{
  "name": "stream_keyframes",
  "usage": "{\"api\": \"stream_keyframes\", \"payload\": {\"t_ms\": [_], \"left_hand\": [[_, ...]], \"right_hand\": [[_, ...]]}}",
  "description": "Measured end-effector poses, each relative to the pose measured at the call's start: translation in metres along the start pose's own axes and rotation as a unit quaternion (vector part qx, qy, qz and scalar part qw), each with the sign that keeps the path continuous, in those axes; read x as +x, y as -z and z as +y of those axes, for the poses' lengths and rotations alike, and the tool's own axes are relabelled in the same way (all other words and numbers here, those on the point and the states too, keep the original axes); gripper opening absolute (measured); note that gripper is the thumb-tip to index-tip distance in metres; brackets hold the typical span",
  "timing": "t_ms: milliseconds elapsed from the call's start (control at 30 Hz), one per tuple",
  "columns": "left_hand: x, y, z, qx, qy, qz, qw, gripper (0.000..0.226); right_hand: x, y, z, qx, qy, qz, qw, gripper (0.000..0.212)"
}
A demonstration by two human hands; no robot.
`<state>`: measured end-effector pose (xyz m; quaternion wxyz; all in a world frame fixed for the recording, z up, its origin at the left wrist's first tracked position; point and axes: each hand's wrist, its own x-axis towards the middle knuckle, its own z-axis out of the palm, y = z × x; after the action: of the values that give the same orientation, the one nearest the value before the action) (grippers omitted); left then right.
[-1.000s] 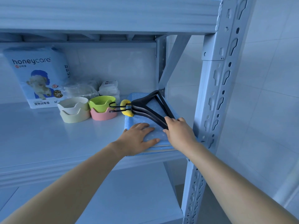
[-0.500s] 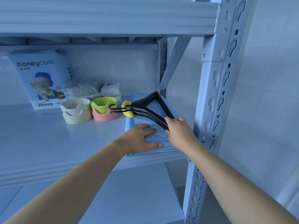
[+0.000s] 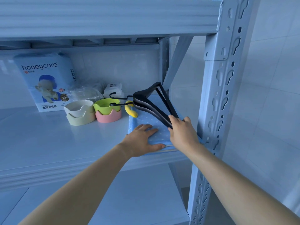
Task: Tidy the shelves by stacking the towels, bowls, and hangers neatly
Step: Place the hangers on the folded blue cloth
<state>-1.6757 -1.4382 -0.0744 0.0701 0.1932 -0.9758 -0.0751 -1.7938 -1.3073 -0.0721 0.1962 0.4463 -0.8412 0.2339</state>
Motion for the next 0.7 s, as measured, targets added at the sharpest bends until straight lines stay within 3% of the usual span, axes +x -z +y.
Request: {"api": "stream_keyframes", "payload": {"t_ms": [467, 600, 700], "left_hand": [[0.047, 0.007, -0.029, -0.003, 0.024, -0.015, 1.0, 0.088], [0.072, 0.025, -0.026, -0.16, 0.079, 0.075, 0.981, 0.067], [0.094, 0.034, -0.013, -0.254, 0.126, 0.082, 0.956, 0.061]], "right_hand": [[0.031, -0.023, -0.001, 0.045, -0.04, 0.009, 0.998, 0.031], [0.034, -0.028, 0.002, 0.048, -0.042, 0.027, 0.998, 0.025], [0.036, -0.029, 0.004, 0.057, -0.036, 0.036, 0.997, 0.026]]}}
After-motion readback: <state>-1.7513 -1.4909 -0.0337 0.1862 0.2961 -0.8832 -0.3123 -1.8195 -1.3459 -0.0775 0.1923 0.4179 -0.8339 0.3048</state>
